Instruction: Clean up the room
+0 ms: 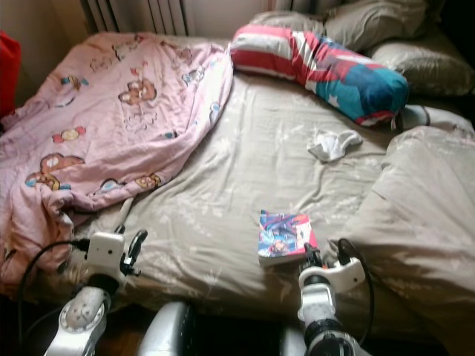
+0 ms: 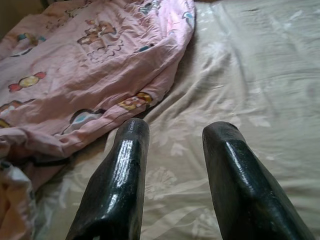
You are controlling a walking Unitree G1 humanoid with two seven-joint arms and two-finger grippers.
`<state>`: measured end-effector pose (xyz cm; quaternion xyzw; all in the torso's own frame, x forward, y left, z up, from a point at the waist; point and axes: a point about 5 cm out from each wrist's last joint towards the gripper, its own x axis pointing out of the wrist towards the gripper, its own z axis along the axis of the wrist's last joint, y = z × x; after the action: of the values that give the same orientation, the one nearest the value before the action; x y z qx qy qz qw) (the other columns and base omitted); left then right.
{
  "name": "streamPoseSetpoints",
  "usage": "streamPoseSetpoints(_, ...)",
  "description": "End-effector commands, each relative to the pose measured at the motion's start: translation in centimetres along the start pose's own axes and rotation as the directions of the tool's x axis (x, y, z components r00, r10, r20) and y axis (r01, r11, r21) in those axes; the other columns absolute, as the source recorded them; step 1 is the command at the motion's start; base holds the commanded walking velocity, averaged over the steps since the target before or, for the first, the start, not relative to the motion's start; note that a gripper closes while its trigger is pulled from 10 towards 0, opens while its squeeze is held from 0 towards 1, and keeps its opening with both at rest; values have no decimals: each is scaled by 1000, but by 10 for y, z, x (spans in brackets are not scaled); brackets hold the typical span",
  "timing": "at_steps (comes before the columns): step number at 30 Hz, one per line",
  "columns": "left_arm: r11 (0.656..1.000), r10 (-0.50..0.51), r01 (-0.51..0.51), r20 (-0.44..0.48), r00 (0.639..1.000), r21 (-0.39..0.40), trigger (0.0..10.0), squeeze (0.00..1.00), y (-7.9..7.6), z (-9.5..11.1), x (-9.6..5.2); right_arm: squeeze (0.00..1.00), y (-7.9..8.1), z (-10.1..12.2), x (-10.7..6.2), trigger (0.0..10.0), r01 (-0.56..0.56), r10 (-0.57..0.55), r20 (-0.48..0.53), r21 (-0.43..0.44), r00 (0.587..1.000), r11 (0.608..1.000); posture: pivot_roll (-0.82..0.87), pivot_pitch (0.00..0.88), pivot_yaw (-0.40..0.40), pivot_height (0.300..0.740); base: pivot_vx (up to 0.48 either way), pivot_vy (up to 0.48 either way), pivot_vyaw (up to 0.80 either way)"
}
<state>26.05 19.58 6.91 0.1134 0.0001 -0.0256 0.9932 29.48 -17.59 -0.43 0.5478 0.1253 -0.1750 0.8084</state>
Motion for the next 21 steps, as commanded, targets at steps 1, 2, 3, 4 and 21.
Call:
streamPoseSetpoints(1,1000,-14,14,-19,1000,1,10000,0,0,-2,-3,0,0,-7,-1,10000,10,-10,-24,0,1000,1000,165,171,37,642,0,0,0)
streamPoseSetpoints(2,1000,-17,17,-19,1000,2,10000,0,0,-1,-3,0,1,-8,-1,10000,9,-9,-25,4,1000,1000,169,174,40,642,0,0,0)
streamPoseSetpoints(3,1000,-19,20,-18,1000,3,10000,0,0,0,-3,0,2,-9,-1,10000,8,-8,-27,9,1000,1000,170,175,41,642,0,0,0)
streamPoseSetpoints(4,1000,-24,24,-18,1000,4,10000,0,0,2,-3,0,2,-10,0,10000,11,-11,-28,17,1000,1000,175,180,45,642,0,0,0)
streamPoseSetpoints(21,998,-50,52,-57,997,19,10000,0,3,0,-20,475,-8,7,0,10000,118,-118,15,-1,993,993,209,220,66,642,0,0,0)
